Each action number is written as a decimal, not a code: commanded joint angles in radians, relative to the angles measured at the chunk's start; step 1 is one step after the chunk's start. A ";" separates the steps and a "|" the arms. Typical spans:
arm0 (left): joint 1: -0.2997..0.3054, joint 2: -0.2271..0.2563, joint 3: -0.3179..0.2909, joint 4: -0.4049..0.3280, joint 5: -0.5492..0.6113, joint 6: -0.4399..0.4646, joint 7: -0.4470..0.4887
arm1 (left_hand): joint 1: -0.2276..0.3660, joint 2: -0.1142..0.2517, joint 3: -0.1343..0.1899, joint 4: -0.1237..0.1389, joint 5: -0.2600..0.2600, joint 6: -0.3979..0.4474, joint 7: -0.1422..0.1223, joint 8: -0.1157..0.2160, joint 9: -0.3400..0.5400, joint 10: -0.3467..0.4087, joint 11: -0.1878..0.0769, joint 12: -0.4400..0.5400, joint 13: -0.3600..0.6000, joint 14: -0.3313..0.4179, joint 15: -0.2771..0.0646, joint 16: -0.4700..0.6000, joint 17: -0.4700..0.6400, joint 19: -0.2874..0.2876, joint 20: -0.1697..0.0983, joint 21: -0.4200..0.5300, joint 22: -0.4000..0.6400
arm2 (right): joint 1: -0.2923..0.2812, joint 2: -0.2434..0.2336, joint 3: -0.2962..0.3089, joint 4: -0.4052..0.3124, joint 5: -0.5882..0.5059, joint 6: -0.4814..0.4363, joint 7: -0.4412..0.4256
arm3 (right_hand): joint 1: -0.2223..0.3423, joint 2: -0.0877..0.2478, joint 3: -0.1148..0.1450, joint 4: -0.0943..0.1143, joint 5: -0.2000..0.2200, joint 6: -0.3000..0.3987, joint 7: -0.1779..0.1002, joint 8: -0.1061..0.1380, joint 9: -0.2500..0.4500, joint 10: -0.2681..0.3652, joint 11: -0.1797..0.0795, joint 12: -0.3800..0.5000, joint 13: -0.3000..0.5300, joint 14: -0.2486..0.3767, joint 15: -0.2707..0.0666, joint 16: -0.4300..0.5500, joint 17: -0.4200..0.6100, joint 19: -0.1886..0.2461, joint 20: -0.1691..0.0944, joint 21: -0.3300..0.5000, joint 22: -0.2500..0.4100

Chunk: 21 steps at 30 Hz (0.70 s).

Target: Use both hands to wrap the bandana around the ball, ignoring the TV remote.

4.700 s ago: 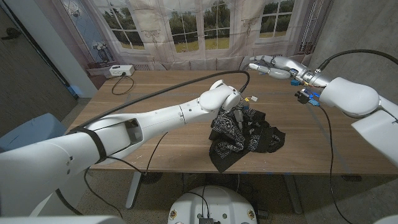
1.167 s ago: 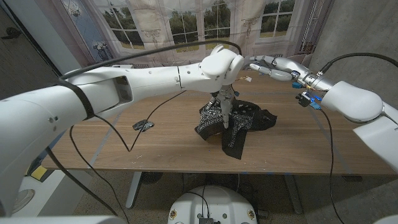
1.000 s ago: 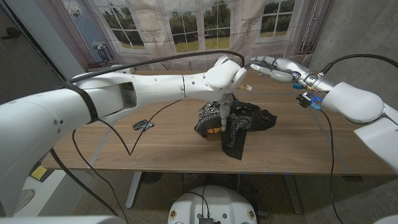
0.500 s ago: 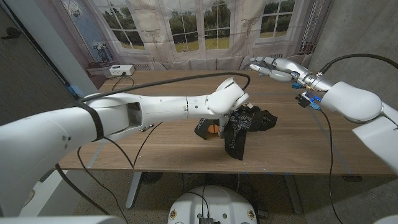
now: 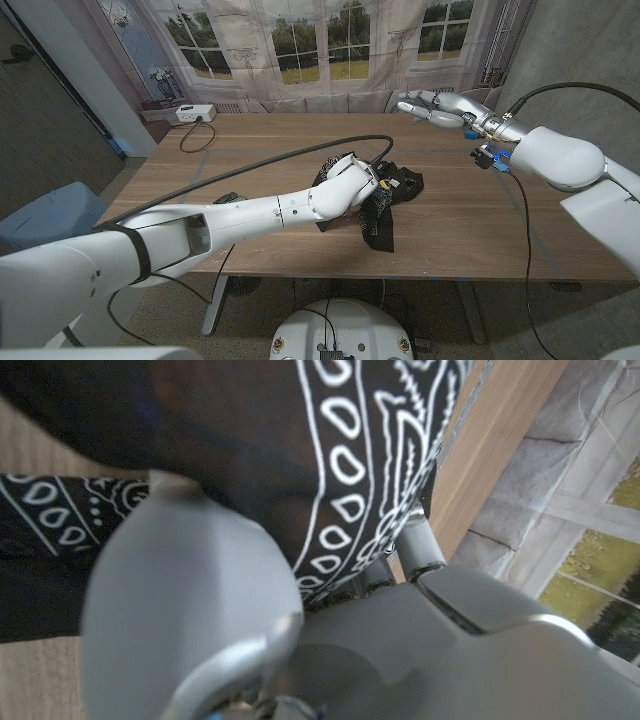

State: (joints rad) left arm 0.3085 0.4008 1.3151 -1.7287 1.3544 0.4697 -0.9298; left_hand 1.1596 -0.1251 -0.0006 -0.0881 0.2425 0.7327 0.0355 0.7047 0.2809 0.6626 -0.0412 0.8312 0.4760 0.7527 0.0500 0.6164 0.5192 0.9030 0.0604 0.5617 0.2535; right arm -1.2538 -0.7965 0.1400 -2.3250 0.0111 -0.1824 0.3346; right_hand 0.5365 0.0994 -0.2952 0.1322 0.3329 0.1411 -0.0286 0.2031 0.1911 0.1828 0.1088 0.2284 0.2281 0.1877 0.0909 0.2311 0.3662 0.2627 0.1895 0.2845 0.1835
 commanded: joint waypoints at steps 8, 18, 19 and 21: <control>0.211 -0.017 -0.358 -0.042 -0.175 -0.046 0.428 | 0.291 0.276 0.210 -0.076 0.001 0.177 -0.004 0.015 0.010 0.083 -0.038 0.004 0.061 0.284 -0.270 -0.002 0.027 0.195 -0.261 0.039 0.003 | 0.023 -0.021 -0.023 0.019 0.023 -0.001 -0.033 | -0.002 0.004 -0.005 -0.002 0.001 0.004 -0.003 -0.002 0.002 0.007 0.003 -0.006 0.001 -0.004 0.002 0.002 0.003 0.005 -0.007 -0.004 0.005; 0.195 -0.016 -0.460 -0.072 -0.478 -0.057 0.529 | 0.309 0.268 0.223 -0.080 -0.004 0.189 0.010 0.007 -0.008 0.091 -0.017 -0.005 0.056 0.311 -0.268 -0.009 0.037 0.201 -0.275 0.066 0.003 | 0.009 -0.023 -0.013 0.020 0.025 0.016 -0.048 | -0.002 0.006 -0.005 -0.002 0.001 0.004 -0.004 -0.002 0.002 0.008 0.003 -0.006 0.001 -0.005 0.002 0.001 0.002 0.007 -0.008 -0.004 0.005; 0.195 -0.016 -0.465 -0.072 -0.502 -0.056 0.545 | 0.311 0.268 0.225 -0.081 -0.005 0.189 0.011 0.007 -0.007 0.090 -0.013 -0.006 0.057 0.310 -0.267 -0.010 0.038 0.199 -0.275 0.067 0.003 | 0.009 -0.023 -0.012 0.021 0.026 0.018 -0.047 | -0.002 0.006 -0.005 -0.002 0.001 0.004 -0.004 -0.002 0.002 0.008 0.003 -0.006 0.001 -0.005 0.002 0.001 0.002 0.007 -0.008 -0.004 0.005; 0.187 -0.014 -0.474 -0.068 -0.559 -0.061 0.557 | 0.314 0.267 0.227 -0.081 -0.006 0.189 0.012 0.007 -0.007 0.089 -0.013 -0.007 0.058 0.310 -0.264 -0.011 0.040 0.198 -0.276 0.070 0.003 | 0.008 -0.023 -0.012 0.020 0.028 0.016 -0.048 | -0.002 0.006 -0.005 -0.002 0.002 0.005 -0.004 -0.002 0.002 0.008 0.001 -0.006 0.001 -0.005 0.002 0.001 0.002 0.008 -0.009 -0.005 0.005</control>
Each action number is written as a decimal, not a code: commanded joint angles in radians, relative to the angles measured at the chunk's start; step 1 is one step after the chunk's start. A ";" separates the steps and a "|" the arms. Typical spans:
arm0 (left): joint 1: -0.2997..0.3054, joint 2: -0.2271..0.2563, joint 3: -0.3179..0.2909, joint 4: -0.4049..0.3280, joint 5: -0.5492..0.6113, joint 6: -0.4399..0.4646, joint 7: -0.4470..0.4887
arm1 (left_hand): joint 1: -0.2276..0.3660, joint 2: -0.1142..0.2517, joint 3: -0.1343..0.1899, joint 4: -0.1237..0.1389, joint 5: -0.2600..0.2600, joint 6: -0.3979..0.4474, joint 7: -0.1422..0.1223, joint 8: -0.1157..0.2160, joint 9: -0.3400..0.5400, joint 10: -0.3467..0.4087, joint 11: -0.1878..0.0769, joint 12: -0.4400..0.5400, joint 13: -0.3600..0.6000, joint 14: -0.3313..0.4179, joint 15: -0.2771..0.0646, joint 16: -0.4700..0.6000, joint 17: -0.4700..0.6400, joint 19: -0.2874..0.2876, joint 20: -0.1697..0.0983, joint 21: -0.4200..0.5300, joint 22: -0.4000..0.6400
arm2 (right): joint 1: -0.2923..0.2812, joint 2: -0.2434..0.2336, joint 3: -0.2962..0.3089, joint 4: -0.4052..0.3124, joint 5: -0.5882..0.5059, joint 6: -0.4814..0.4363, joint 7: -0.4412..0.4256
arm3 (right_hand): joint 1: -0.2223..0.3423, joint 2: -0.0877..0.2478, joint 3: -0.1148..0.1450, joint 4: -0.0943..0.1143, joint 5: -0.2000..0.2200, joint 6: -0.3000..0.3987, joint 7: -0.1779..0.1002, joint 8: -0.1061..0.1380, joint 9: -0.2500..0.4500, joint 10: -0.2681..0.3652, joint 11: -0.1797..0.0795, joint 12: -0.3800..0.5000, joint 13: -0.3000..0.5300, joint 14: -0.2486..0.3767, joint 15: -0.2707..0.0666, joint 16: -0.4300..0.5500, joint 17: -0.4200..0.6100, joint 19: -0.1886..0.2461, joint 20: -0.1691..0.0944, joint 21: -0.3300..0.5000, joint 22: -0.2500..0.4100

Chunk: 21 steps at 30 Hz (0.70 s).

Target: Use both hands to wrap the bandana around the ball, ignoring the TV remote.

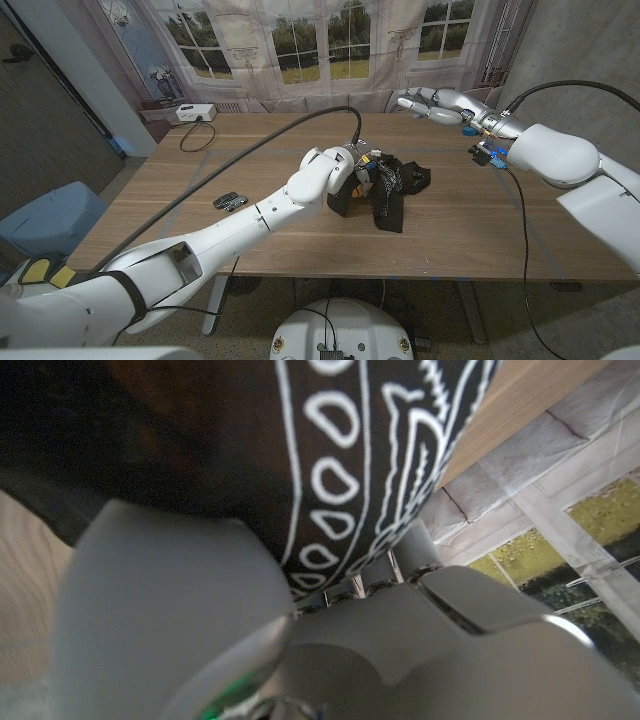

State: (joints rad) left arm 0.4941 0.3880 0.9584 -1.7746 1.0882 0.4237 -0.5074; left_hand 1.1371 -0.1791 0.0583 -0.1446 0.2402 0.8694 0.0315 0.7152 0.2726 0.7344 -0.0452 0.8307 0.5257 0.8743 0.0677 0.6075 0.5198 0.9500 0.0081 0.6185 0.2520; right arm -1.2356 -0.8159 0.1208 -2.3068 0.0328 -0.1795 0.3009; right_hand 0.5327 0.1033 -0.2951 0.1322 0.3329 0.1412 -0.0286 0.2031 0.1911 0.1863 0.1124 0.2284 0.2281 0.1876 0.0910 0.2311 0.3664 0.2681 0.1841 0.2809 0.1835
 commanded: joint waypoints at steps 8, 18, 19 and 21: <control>-0.024 -0.002 -0.152 0.018 -0.534 -0.085 0.207 | 0.346 0.316 0.175 -0.025 -0.006 0.055 0.017 -0.005 0.002 0.014 0.006 -0.015 0.009 0.190 -0.279 -0.008 0.047 0.148 -0.226 0.026 0.006 | -0.033 0.004 0.027 -0.006 0.001 0.023 -0.022 | 0.002 0.002 -0.006 -0.003 0.002 0.005 -0.003 -0.002 0.002 0.006 -0.001 -0.006 0.001 -0.005 0.003 0.001 0.001 0.002 -0.003 -0.003 0.005; -0.065 -0.020 -0.209 0.075 -0.812 -0.254 0.294 | 0.352 0.312 0.182 -0.024 -0.009 0.056 0.022 -0.008 0.002 0.014 0.011 -0.022 0.013 0.190 -0.272 -0.013 0.056 0.140 -0.226 0.039 0.007 | -0.093 0.042 0.072 -0.017 -0.011 0.053 -0.034 | 0.002 0.001 -0.007 -0.004 0.002 0.004 -0.004 -0.002 0.002 0.005 0.000 -0.007 0.001 -0.006 0.003 0.000 0.000 0.003 -0.004 -0.004 0.005; -0.071 -0.022 -0.211 0.080 -0.834 -0.269 0.295 | 0.353 0.311 0.183 -0.024 -0.009 0.058 0.023 -0.007 0.002 0.015 0.012 -0.023 0.014 0.191 -0.273 -0.014 0.057 0.139 -0.225 0.041 0.007 | -0.099 0.047 0.076 -0.018 -0.012 0.057 -0.034 | 0.002 0.001 -0.008 -0.004 0.002 0.004 -0.004 -0.002 0.002 0.005 0.000 -0.007 0.001 -0.006 0.003 0.000 0.000 0.003 -0.005 -0.004 0.005; -0.081 -0.027 -0.215 0.091 -0.871 -0.300 0.303 | 0.355 0.310 0.184 -0.024 -0.010 0.057 0.022 -0.007 0.004 0.016 0.013 -0.025 0.015 0.192 -0.271 -0.015 0.059 0.138 -0.227 0.044 0.007 | -0.111 0.055 0.085 -0.019 -0.016 0.068 -0.035 | 0.001 0.000 -0.008 -0.004 0.002 0.004 -0.003 -0.002 0.002 0.005 0.000 -0.007 0.001 -0.006 0.004 0.000 0.000 0.002 -0.005 -0.004 0.005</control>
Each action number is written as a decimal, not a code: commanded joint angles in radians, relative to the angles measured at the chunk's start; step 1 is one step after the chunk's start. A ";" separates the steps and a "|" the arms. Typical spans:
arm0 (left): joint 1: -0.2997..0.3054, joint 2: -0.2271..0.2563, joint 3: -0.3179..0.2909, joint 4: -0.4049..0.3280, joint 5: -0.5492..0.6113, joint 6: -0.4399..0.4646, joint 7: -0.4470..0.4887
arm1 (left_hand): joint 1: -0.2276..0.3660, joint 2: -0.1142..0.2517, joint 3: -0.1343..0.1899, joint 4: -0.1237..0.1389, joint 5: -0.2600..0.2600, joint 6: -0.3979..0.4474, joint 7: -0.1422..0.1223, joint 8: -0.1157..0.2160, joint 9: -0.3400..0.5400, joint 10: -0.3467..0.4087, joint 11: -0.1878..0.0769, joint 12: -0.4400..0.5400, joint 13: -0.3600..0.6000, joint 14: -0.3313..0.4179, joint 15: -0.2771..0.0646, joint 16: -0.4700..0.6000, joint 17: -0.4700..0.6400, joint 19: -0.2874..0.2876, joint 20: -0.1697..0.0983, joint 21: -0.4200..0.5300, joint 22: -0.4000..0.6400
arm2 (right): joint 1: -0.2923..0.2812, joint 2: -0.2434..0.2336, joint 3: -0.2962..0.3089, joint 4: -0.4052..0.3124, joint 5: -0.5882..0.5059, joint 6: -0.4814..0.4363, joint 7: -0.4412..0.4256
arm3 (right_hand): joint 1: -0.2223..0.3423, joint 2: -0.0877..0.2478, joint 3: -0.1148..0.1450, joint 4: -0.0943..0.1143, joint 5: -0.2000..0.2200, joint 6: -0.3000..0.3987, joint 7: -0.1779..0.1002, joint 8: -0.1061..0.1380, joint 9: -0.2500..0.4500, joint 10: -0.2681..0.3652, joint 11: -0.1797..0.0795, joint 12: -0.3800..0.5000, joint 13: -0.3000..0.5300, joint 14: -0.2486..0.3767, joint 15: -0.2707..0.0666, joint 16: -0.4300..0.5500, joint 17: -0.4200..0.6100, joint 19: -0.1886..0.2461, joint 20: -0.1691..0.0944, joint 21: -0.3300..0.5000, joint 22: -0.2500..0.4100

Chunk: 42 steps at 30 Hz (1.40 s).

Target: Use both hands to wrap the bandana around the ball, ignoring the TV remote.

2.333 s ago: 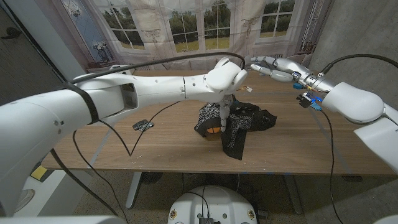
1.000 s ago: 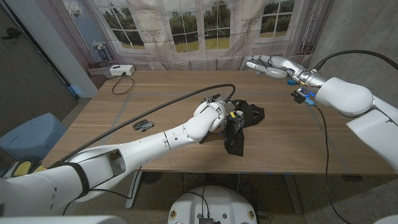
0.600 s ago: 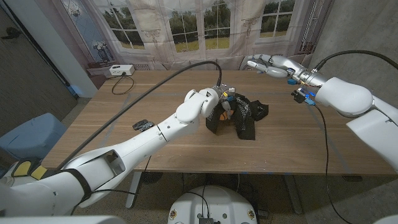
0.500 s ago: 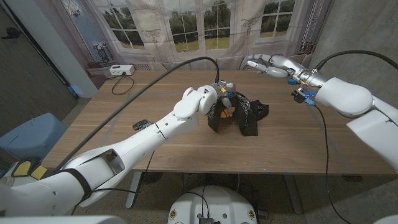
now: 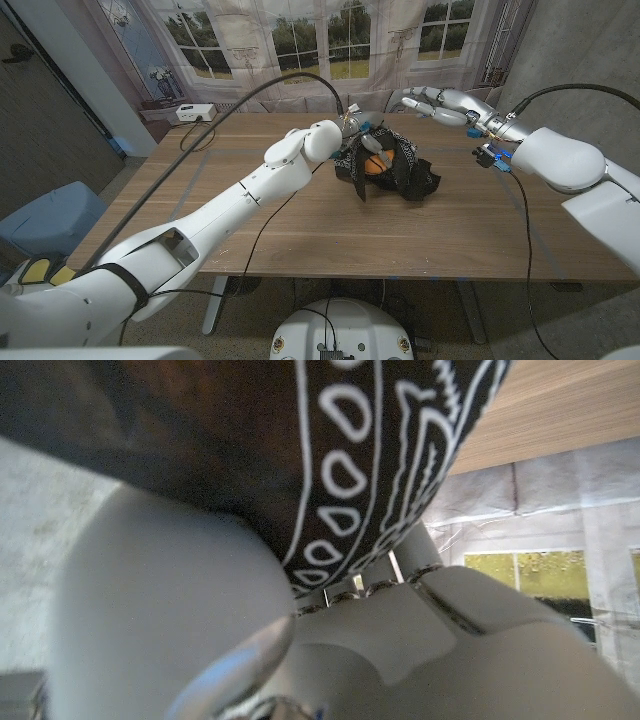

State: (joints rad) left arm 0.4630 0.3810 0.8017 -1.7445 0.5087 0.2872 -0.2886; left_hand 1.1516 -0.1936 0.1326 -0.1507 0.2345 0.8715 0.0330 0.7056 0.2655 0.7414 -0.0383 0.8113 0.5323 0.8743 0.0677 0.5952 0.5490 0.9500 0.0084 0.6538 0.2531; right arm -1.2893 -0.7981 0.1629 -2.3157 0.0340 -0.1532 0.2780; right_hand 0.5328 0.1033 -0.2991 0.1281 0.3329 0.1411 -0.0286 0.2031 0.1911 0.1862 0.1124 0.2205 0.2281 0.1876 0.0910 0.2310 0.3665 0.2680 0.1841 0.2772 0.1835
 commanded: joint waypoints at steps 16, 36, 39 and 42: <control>0.013 -0.001 -0.106 -0.051 -0.354 -0.218 0.282 | 0.344 0.316 0.121 -0.014 -0.007 0.061 0.025 -0.002 0.012 0.020 0.010 -0.019 0.013 0.196 -0.267 -0.011 0.045 0.130 -0.225 0.037 0.005 | -0.096 0.089 0.075 0.009 -0.016 0.110 0.004 | 0.000 0.000 -0.006 0.000 0.002 0.005 -0.005 -0.002 0.002 0.005 0.000 0.000 0.000 -0.008 0.003 0.000 -0.002 0.004 -0.004 -0.003 0.005; 0.075 0.132 -0.068 -0.324 -0.011 -0.133 0.413 | 0.345 0.309 0.132 -0.012 -0.012 0.066 0.023 -0.010 0.011 0.024 0.009 -0.034 0.024 0.195 -0.262 -0.024 0.059 0.113 -0.223 0.063 0.001 | -0.049 0.336 0.001 0.238 -0.263 0.572 -0.477 | -0.005 0.002 -0.005 -0.004 0.000 0.068 -0.025 0.018 0.002 0.012 -0.015 0.001 -0.001 -0.009 -0.013 0.001 -0.005 0.010 -0.014 -0.010 0.006; 0.088 0.145 -0.082 -0.382 -0.014 -0.124 0.396 | 0.344 0.308 0.134 -0.011 -0.012 0.070 0.022 -0.010 0.010 0.025 0.006 -0.035 0.027 0.195 -0.263 -0.026 0.061 0.110 -0.223 0.068 0.000 | -0.031 0.347 -0.005 0.272 -0.270 0.613 -0.516 | -0.005 -0.001 -0.005 -0.006 -0.002 0.079 -0.030 0.020 0.002 0.021 -0.024 0.004 -0.001 -0.002 -0.017 0.004 -0.007 0.020 -0.017 -0.008 0.005; 0.101 0.158 -0.094 -0.456 -0.020 -0.084 0.356 | 0.344 0.307 0.136 -0.011 -0.013 0.071 0.021 -0.011 0.009 0.027 0.006 -0.037 0.027 0.196 -0.262 -0.027 0.063 0.110 -0.223 0.071 -0.001 | -0.019 0.346 -0.007 0.297 -0.273 0.642 -0.539 | -0.005 -0.002 -0.005 -0.007 -0.003 0.081 -0.030 0.020 0.002 0.023 -0.026 0.004 -0.001 -0.002 -0.020 0.004 -0.008 0.021 -0.017 -0.008 0.005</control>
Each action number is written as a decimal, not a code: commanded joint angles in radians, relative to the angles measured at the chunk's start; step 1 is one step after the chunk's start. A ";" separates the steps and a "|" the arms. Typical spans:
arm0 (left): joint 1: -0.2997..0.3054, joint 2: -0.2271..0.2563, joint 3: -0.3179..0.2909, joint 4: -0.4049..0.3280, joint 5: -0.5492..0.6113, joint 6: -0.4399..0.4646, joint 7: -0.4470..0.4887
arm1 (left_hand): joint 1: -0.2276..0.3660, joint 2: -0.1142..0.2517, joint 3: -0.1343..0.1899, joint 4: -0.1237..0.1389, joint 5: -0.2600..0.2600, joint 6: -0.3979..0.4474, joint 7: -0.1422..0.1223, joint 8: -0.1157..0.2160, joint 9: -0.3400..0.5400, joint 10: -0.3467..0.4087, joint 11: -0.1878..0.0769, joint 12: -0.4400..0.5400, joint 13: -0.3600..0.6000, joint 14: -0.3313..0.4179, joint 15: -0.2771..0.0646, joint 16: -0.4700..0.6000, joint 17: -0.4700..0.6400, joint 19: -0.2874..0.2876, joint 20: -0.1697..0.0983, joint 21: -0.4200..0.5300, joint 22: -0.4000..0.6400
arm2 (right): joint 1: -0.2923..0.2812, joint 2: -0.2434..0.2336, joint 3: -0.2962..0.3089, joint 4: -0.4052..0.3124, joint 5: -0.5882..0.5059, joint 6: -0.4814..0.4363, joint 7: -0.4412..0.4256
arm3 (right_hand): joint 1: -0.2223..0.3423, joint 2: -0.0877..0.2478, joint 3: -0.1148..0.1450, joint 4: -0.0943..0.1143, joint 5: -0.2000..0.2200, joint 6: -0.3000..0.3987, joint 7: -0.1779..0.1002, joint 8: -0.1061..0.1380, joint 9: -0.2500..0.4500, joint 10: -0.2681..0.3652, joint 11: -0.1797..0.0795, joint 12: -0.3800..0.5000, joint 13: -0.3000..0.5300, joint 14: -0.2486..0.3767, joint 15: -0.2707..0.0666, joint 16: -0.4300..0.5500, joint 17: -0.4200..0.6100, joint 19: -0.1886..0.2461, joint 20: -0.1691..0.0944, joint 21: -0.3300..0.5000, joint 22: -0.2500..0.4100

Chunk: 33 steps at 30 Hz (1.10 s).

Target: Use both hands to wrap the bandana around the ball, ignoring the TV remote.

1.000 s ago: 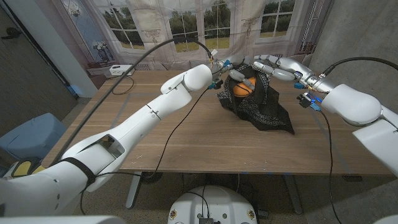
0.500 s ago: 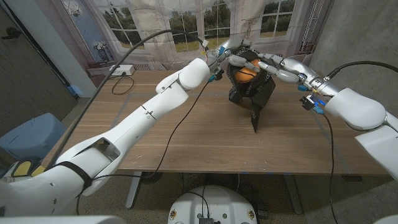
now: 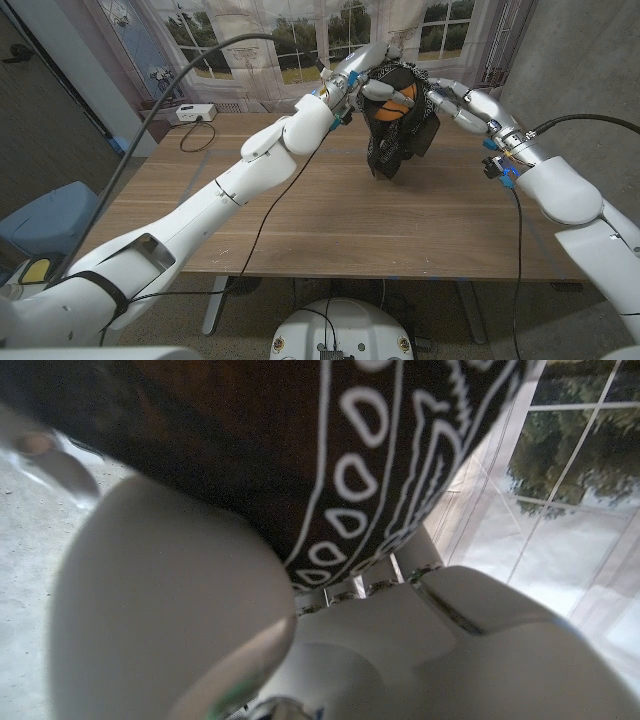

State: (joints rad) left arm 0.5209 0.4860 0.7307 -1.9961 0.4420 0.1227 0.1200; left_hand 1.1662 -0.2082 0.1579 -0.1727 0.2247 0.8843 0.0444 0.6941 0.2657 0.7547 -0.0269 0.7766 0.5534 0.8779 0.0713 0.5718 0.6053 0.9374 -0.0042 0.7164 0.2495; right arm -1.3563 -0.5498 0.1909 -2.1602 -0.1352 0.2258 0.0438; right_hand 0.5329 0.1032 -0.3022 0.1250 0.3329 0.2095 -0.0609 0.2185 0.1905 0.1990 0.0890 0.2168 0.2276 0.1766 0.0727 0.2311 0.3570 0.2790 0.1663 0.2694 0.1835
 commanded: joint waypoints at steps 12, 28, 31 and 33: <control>-0.006 0.034 0.087 -0.561 0.266 0.655 -0.326 | 0.326 0.316 0.117 0.012 -0.002 0.056 0.005 -0.001 0.015 0.020 -0.008 -0.011 0.011 0.199 -0.273 -0.009 0.012 0.119 -0.214 0.024 -0.001 | 0.111 0.150 -0.035 0.220 -0.308 0.411 -0.511 | 0.003 -0.007 0.001 -0.013 -0.004 0.026 -0.001 0.004 0.002 0.020 -0.006 0.010 -0.002 0.019 -0.027 0.006 -0.004 0.027 -0.003 0.002 0.005; -0.293 0.011 0.132 -0.565 0.169 1.273 -0.676 | 0.325 0.311 0.128 0.009 0.004 0.037 0.015 -0.010 0.029 0.016 -0.002 -0.026 0.022 0.203 -0.283 -0.021 0.017 0.110 -0.215 0.045 -0.008 | 0.134 0.141 -0.044 0.211 -0.388 0.415 -0.568 | 0.027 -0.003 0.013 -0.029 -0.002 0.057 -0.009 0.009 0.002 0.039 -0.020 0.013 -0.005 0.028 -0.044 0.006 -0.013 0.046 -0.010 0.003 0.003; -0.276 -0.020 0.076 -0.499 0.255 1.273 -0.854 | 0.326 0.310 0.131 0.009 0.006 0.033 0.019 -0.011 0.032 0.016 0.000 -0.027 0.026 0.205 -0.284 -0.023 0.018 0.109 -0.215 0.048 -0.010 | 0.137 0.147 -0.047 0.212 -0.406 0.416 -0.586 | 0.029 -0.005 0.013 -0.031 -0.002 0.057 -0.010 0.008 0.002 0.042 -0.021 0.013 -0.005 0.028 -0.046 0.005 -0.015 0.047 -0.010 0.003 0.003; -0.272 -0.047 0.041 -0.436 0.340 1.273 -1.015 | 0.326 0.310 0.133 0.009 0.008 0.029 0.022 -0.012 0.035 0.013 0.002 -0.030 0.029 0.204 -0.285 -0.026 0.018 0.107 -0.215 0.051 -0.011 | 0.140 0.141 -0.051 0.215 -0.405 0.419 -0.584 | 0.031 -0.006 0.014 -0.033 -0.001 0.058 -0.011 0.007 0.002 0.046 -0.023 0.015 -0.005 0.032 -0.047 0.006 -0.016 0.050 -0.011 0.003 0.003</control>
State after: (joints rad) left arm 0.3088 0.4956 0.8693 -2.5450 0.6869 1.0263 -0.4592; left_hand 1.1676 -0.2096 0.1587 -0.1735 0.2228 0.8846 0.0443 0.6849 0.2659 0.7626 -0.0233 0.7525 0.5752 0.8817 0.0751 0.5488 0.6187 0.9302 -0.0113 0.7461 0.2352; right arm -1.2309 -0.4072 0.1509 -1.9532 -0.4982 0.6300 -0.5002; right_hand 0.5571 0.0978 -0.2853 0.1002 0.3289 0.2613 -0.0698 0.2224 0.1907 0.2313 0.0677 0.2235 0.2229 0.2055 0.0330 0.2311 0.3398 0.3218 0.1556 0.2694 0.1835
